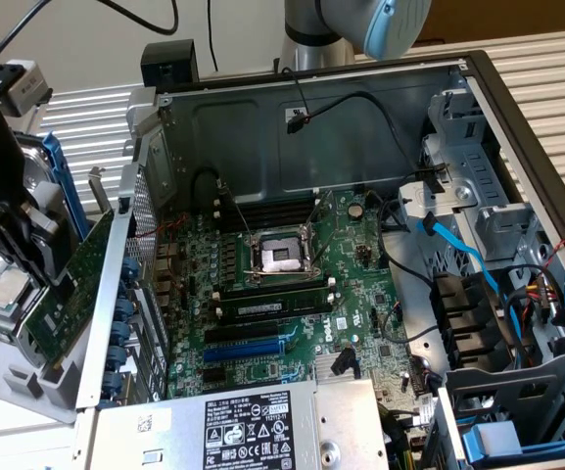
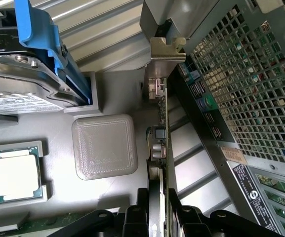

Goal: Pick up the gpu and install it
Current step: 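Pick up the gpu and move the gpu toward the slot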

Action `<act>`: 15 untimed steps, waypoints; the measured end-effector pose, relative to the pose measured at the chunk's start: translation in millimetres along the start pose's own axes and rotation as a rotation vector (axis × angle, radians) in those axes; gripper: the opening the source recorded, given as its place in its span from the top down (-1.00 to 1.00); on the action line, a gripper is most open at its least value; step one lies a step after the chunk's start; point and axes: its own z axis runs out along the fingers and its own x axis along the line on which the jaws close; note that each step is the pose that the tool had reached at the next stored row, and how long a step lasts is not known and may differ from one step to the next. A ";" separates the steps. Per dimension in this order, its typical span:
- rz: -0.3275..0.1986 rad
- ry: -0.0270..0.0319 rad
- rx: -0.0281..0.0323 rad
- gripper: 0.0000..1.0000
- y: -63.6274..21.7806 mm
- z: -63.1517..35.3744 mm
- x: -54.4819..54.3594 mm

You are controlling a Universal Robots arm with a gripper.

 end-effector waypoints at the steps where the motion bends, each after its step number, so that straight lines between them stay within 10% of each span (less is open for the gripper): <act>1: 0.000 -0.0001 0.0001 0.47 0.0 0.0 0.0; 15: 0.000 -0.0006 0.0011 0.47 0.1 -2.2 -0.3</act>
